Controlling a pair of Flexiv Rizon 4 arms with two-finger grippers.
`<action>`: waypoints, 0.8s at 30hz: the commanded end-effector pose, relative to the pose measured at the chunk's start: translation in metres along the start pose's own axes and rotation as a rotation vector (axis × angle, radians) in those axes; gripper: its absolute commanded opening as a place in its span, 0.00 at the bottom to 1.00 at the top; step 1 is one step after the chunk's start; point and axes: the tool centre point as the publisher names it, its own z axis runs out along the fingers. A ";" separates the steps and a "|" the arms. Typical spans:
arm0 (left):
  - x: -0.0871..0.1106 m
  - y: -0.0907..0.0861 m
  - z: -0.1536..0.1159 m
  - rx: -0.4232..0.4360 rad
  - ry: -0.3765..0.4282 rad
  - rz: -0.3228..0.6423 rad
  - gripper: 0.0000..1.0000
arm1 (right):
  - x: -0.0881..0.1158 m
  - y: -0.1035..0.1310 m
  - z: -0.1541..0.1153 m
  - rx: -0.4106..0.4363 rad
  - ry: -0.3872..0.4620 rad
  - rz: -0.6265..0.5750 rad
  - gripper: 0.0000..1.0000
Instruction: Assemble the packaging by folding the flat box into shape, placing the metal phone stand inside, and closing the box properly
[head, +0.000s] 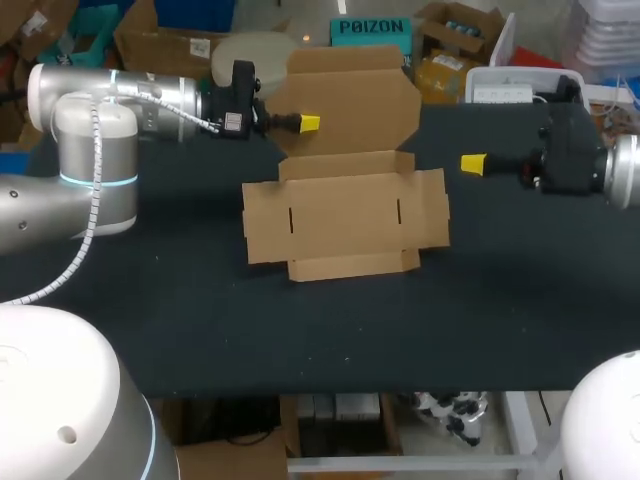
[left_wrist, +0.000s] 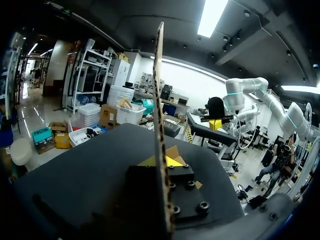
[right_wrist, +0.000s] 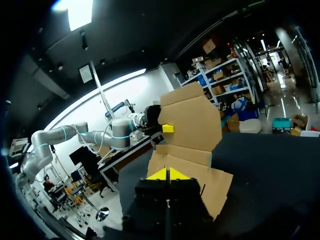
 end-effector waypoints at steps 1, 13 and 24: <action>0.004 -0.003 0.001 0.013 0.017 0.032 0.00 | 0.016 0.005 0.003 -0.017 -0.024 -0.054 0.00; 0.017 -0.005 0.001 0.067 0.078 0.122 0.00 | 0.048 -0.021 -0.001 -0.020 -0.120 -0.223 0.00; 0.026 -0.009 0.003 0.074 0.076 0.162 0.00 | 0.061 -0.060 -0.004 -0.057 -0.226 -0.304 0.00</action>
